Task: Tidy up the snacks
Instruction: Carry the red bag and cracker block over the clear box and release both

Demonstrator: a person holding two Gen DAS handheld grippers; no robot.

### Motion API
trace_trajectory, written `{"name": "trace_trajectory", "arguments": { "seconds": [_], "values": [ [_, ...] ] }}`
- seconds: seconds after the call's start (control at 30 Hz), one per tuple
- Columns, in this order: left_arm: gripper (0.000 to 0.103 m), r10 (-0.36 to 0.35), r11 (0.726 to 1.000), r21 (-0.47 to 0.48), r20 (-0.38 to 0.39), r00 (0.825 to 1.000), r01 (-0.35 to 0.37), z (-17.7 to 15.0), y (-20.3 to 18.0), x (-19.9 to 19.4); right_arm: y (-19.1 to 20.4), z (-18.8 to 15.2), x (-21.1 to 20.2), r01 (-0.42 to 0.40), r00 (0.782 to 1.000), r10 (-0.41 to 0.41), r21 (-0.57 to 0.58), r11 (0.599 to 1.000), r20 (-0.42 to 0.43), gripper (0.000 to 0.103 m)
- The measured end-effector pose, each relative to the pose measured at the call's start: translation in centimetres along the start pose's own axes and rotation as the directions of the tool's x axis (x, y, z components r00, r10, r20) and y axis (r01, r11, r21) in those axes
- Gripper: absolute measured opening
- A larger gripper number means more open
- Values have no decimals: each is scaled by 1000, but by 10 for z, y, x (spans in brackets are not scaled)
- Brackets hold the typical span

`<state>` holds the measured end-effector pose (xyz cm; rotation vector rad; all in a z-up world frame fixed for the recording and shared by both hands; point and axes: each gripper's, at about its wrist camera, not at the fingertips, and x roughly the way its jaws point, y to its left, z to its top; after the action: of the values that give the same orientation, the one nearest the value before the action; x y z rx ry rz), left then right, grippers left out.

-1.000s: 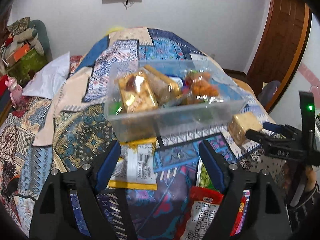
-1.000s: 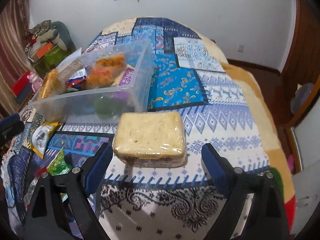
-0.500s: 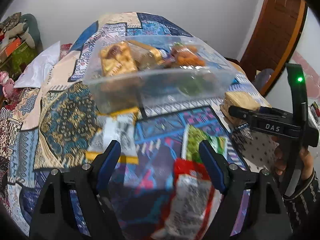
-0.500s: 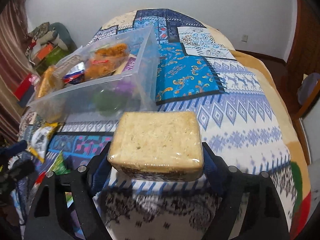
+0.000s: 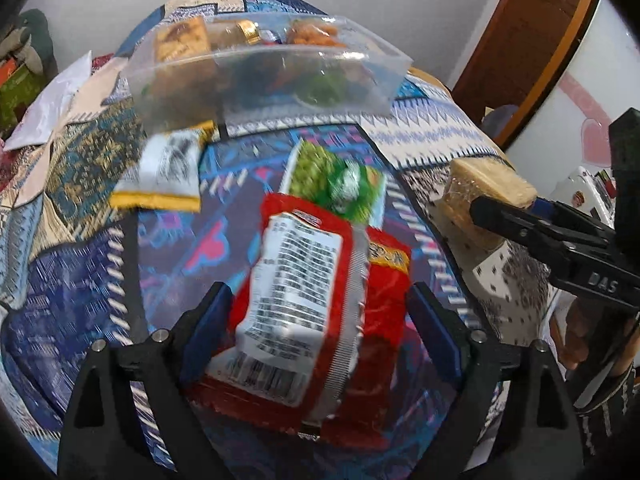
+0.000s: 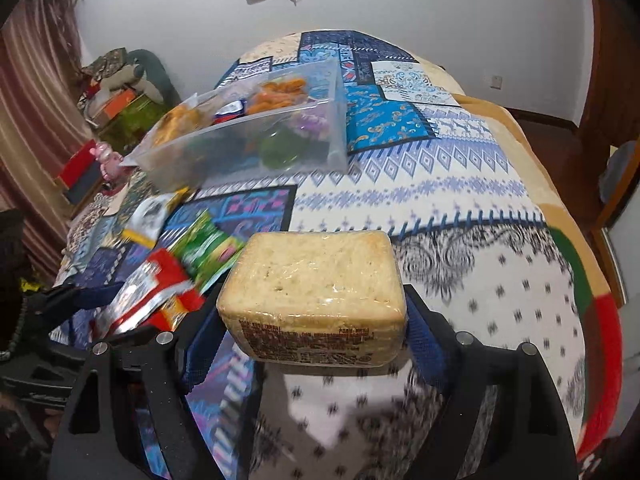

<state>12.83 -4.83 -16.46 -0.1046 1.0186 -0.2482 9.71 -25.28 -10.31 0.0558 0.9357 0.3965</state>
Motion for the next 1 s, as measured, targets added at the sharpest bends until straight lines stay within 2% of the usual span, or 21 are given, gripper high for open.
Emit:
{"name": "trace_trajectory", "arguments": {
  "seconds": [0.23,0.27,0.3,0.37,0.43,0.67,1.0],
  "values": [
    [92,60,997,42,1,998,-60,-8,-8,7,1,-6,-9,-23,999,23,13,1000,28,80],
    [88,60,997,42,8,998,-60,-8,-8,7,1,-6,-9,-25,999,25,16,1000,29,80],
    [76,56,998,41,22,998,-57,-9,-7,6,1,-6,-10,-29,999,29,19,999,30,80],
    [67,51,998,39,39,998,-53,-9,-5,2,2,-7,-11,-35,999,34,21,999,34,80],
    [67,29,999,30,49,998,-30,-7,-3,-3,4,-5,-12,-36,999,35,19,999,42,80],
    [67,48,997,46,162,986,-56,7,-5,-38,12,9,-18,-60,994,59,12,998,91,80],
    [67,71,997,1,270,960,-74,68,16,-67,26,54,-17,-68,983,69,-16,998,170,80]
  ]
}}
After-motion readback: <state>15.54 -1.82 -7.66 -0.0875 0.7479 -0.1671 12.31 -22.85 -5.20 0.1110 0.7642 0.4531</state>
